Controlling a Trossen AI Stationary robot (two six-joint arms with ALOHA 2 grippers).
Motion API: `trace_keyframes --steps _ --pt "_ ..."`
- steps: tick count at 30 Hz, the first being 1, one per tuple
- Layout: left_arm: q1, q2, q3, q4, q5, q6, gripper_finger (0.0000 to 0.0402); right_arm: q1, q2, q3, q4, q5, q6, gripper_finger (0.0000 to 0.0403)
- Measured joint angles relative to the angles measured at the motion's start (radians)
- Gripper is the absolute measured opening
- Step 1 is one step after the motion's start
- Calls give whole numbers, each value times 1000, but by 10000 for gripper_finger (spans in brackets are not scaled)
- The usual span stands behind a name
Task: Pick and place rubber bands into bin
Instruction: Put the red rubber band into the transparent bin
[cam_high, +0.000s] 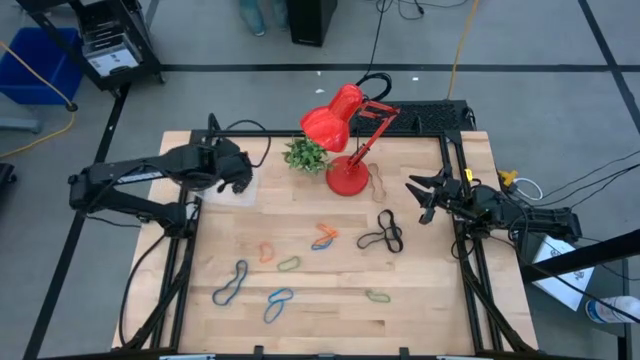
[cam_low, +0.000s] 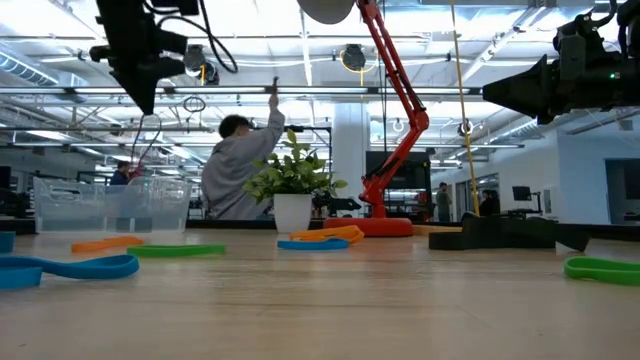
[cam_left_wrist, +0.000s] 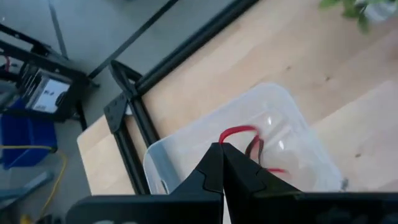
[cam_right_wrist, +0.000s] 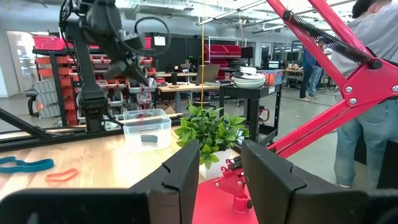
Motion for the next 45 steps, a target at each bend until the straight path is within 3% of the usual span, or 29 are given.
trace_keyframes --steps 8,27,38,45 --pt "37 41 -92 8 19 -26 0 0 0 0 0 0 0 114" --pt "122 38 -376 309 163 -13 3 0 0 0 7 0 0 114" --pt "138 38 -420 346 184 -11 4 0 0 0 6 0 0 114" --pt "138 38 -420 367 185 92 42 0 0 0 6 0 0 114"
